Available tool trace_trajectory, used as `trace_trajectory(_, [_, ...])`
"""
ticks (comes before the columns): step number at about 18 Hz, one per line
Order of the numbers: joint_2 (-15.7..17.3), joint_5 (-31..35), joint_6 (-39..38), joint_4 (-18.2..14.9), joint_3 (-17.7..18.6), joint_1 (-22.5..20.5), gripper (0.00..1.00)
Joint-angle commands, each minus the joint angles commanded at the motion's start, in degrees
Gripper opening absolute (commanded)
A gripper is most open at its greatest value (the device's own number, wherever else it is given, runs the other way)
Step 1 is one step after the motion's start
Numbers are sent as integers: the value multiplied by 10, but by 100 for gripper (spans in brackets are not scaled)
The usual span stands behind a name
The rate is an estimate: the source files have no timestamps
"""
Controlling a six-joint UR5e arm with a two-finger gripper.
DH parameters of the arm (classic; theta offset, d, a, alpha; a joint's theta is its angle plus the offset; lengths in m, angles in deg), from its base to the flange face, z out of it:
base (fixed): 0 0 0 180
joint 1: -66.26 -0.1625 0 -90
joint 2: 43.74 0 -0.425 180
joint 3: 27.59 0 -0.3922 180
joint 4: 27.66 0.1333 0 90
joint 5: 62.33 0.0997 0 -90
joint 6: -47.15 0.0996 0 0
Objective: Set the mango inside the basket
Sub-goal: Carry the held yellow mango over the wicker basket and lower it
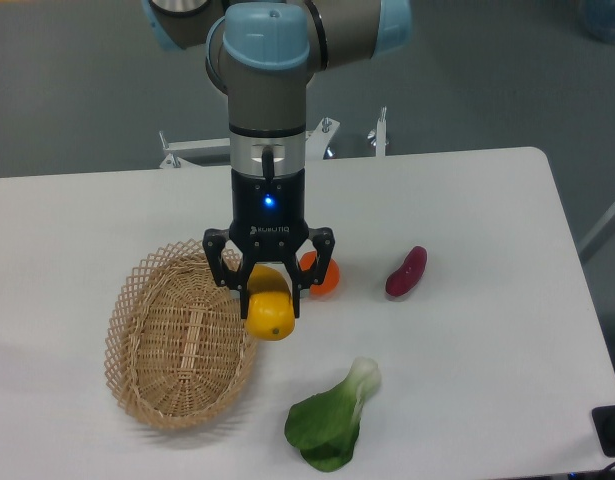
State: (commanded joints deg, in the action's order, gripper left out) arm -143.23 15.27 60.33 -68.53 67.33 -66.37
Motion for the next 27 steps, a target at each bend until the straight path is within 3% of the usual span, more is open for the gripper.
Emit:
trace_trajectory(11, [-6,17,-14,-1,8,11,49])
trace_trajectory(18, [-65,111,-86,1,-1,86,49])
trace_trajectory(27, [-140,160,-123,6,5,168,49])
